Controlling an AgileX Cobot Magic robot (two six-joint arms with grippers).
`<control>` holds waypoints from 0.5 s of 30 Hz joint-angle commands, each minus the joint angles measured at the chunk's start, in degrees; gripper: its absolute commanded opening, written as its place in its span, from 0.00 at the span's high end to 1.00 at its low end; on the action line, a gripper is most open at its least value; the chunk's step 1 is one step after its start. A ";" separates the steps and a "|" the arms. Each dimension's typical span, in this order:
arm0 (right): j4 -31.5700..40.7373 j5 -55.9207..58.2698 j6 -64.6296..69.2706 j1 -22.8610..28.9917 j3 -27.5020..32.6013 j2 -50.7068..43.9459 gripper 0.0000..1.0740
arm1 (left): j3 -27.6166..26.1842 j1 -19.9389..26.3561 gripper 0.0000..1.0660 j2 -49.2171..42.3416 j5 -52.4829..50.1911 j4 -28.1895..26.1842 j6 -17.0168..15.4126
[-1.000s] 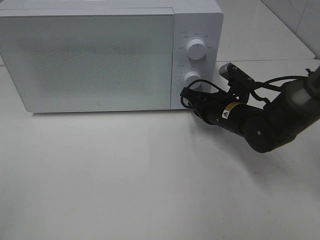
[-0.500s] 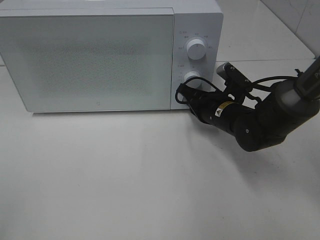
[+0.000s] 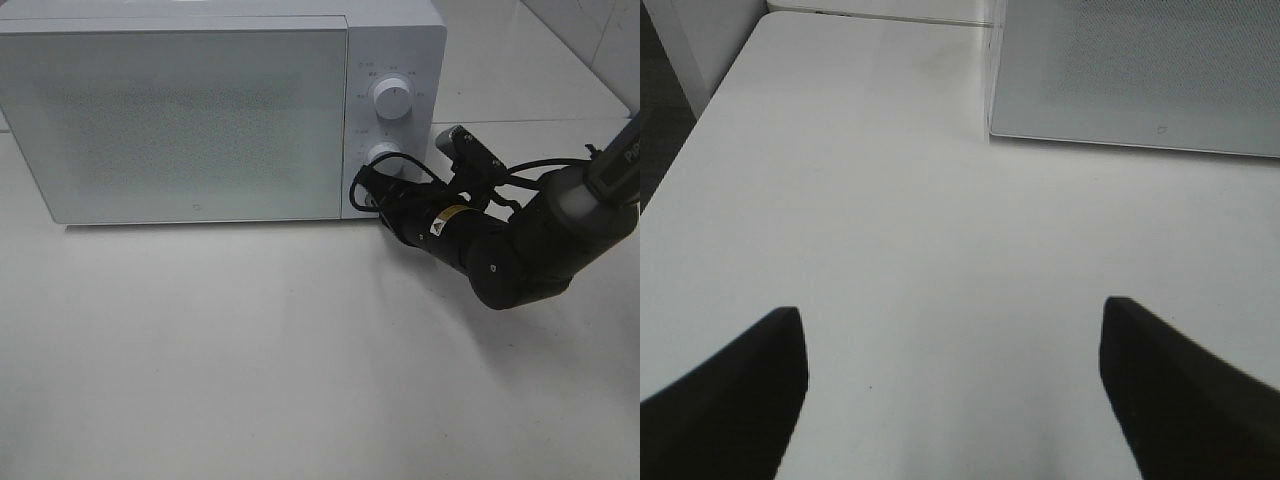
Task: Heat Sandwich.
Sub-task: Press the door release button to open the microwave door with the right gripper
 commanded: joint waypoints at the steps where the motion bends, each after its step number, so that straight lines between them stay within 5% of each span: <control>1: 4.47 -11.06 -0.74 -1.26 -2.23 -0.92 1.00 | 0.11 0.29 0.28 -0.97 -0.86 0.40 0.00; 15: 4.47 -15.36 0.23 -1.26 -2.64 2.06 1.00 | 0.11 0.29 0.28 -0.97 -0.86 0.40 0.00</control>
